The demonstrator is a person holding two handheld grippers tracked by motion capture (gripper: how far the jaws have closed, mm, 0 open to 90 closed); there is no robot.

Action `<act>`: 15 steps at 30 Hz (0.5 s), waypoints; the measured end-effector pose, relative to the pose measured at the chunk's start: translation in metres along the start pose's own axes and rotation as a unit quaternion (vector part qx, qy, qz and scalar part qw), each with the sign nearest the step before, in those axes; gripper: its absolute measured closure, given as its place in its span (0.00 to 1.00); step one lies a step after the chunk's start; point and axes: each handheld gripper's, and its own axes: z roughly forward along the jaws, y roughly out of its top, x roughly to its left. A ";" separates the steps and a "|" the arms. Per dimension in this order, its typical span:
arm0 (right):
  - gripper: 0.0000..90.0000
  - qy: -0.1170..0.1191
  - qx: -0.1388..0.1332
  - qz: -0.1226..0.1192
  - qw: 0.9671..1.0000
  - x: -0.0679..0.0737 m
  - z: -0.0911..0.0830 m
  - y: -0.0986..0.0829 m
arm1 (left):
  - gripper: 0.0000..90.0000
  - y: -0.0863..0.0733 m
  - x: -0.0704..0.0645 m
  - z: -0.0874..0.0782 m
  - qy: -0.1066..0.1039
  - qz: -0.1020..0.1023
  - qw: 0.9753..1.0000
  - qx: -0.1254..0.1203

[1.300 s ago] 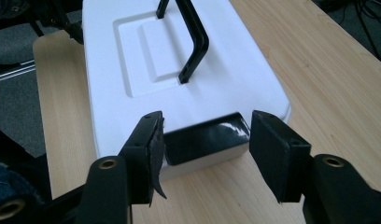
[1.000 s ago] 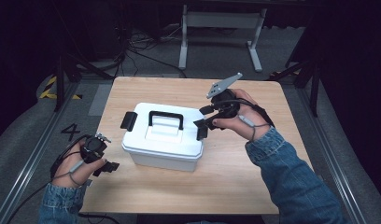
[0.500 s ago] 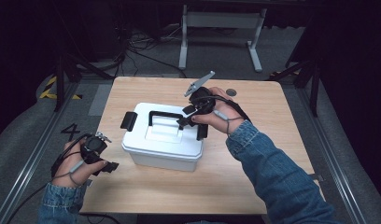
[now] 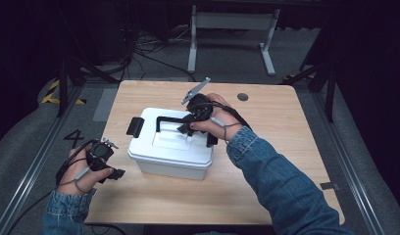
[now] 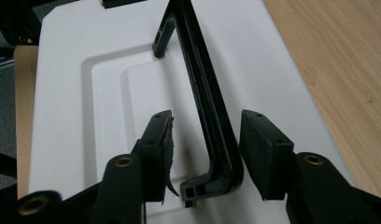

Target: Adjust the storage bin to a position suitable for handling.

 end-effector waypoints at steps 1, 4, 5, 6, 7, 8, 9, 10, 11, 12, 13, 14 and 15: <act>0.63 0.005 0.000 -0.007 1.000 0.000 0.002 0.001 | 0.24 0.000 0.000 0.000 -0.001 -0.002 1.000 0.000; 0.71 0.011 -0.002 -0.024 1.000 0.003 0.006 0.002 | 0.24 -0.001 -0.001 -0.001 -0.003 -0.007 1.000 0.000; 0.73 0.009 -0.001 -0.027 1.000 0.003 0.006 0.003 | 0.24 -0.001 -0.001 0.000 -0.002 -0.007 1.000 -0.001; 0.77 0.010 0.000 -0.030 0.999 0.004 0.006 0.004 | 0.24 -0.001 0.000 0.000 -0.002 -0.005 1.000 -0.001; 0.80 0.011 0.002 -0.034 0.999 0.005 0.006 0.004 | 0.24 -0.001 -0.001 0.000 -0.002 -0.006 1.000 0.000; 0.83 0.012 0.002 -0.037 0.999 0.006 0.007 0.004 | 0.24 -0.001 -0.001 0.000 -0.003 -0.005 1.000 0.000; 0.86 0.013 0.004 -0.040 0.999 0.007 0.007 0.005 | 0.24 0.000 -0.001 0.000 -0.003 -0.004 1.000 0.000; 0.89 0.016 0.008 -0.048 0.999 0.009 0.007 0.005 | 0.24 0.000 -0.001 0.000 -0.003 -0.004 1.000 0.000; 0.91 0.015 0.010 -0.051 0.999 0.009 0.006 0.006 | 0.24 -0.001 -0.001 0.000 -0.003 -0.005 1.000 0.000; 0.91 0.016 0.010 -0.056 0.998 0.010 0.006 0.006 | 0.24 -0.001 0.000 0.000 -0.002 -0.004 1.000 -0.002; 0.91 0.016 0.010 -0.056 0.998 0.010 0.006 0.006 | 0.24 -0.001 0.000 0.000 -0.002 -0.004 1.000 -0.002; 0.92 0.017 0.012 -0.058 0.998 0.010 0.006 0.006 | 0.24 0.000 0.000 0.000 -0.001 0.001 1.000 -0.002; 0.92 0.017 0.012 -0.063 0.998 0.010 0.005 0.006 | 0.24 0.000 0.000 0.000 -0.001 0.001 1.000 -0.003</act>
